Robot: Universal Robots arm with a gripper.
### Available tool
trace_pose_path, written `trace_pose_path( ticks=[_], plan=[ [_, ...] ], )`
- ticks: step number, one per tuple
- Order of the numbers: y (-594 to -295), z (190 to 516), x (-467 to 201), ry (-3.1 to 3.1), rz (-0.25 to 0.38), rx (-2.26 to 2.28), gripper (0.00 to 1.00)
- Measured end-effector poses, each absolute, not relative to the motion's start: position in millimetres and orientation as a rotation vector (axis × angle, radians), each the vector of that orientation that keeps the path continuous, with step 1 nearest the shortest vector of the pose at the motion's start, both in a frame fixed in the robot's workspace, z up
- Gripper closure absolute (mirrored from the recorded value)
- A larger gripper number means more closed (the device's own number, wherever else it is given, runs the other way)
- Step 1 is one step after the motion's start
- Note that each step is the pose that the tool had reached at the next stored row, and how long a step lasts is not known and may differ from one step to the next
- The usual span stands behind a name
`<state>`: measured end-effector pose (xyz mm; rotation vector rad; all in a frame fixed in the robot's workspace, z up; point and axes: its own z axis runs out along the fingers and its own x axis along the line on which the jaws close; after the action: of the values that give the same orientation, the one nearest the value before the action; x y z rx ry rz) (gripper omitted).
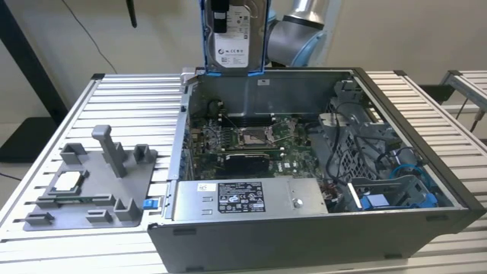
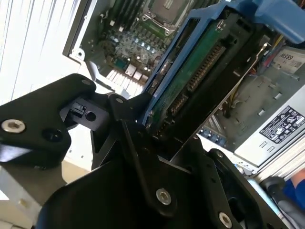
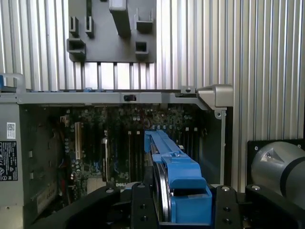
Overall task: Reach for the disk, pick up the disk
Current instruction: 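Pick up the disk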
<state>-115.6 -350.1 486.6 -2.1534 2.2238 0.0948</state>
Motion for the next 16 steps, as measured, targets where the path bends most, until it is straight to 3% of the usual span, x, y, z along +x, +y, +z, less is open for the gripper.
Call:
trace_pose_path(
  ticks=[16],
  plan=[
    [-350.2, 486.6, -83.6, 2.224, 0.095, -2.153, 1.0]
  ],
)
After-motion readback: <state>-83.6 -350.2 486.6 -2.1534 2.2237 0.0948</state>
